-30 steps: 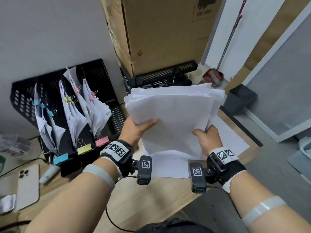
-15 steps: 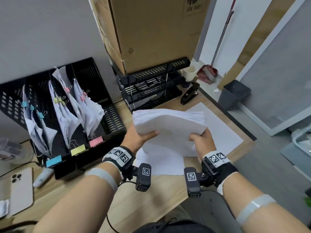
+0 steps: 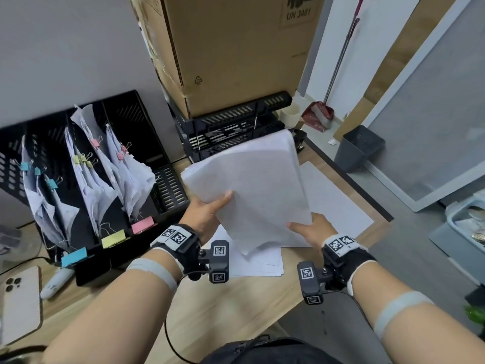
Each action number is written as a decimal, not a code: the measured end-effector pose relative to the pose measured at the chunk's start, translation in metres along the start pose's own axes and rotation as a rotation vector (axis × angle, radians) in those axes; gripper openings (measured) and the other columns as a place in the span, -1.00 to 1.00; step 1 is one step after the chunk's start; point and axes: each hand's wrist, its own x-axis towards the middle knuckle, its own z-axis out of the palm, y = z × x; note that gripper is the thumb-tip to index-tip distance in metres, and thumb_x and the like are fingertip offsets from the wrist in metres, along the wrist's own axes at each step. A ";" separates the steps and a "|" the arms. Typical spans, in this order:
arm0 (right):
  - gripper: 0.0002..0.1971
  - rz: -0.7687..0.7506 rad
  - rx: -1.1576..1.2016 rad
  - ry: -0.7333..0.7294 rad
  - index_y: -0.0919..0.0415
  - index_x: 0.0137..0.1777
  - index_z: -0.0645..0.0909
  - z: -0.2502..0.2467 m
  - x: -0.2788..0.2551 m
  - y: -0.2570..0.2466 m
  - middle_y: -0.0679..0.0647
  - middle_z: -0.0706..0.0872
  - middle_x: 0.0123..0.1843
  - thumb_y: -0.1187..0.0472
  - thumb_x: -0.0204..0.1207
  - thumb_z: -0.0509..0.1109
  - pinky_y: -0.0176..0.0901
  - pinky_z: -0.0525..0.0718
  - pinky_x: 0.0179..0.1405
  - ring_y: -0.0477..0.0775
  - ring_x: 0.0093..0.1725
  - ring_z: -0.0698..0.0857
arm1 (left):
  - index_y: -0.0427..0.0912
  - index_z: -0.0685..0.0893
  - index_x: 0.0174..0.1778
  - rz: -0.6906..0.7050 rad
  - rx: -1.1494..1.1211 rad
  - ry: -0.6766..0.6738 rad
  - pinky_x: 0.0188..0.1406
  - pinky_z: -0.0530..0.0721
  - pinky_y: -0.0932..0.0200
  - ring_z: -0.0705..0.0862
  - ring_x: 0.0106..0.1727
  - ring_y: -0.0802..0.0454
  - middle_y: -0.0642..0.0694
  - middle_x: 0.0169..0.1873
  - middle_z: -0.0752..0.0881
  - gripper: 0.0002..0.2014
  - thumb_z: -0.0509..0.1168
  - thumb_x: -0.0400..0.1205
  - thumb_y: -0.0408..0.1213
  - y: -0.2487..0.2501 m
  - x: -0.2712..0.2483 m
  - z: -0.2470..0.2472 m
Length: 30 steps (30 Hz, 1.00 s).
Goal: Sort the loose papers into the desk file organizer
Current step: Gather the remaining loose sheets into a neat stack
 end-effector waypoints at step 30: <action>-0.10 -0.083 -1.235 -0.194 -0.04 0.51 0.18 0.016 0.180 -0.014 0.06 0.36 0.43 -0.13 0.21 0.54 0.29 0.50 0.29 0.24 0.43 0.40 | -0.06 0.74 0.10 -0.433 1.038 0.483 0.33 0.62 -0.10 0.58 0.31 -0.29 -0.23 0.16 0.70 -0.35 0.28 0.18 0.23 -0.081 0.050 -0.009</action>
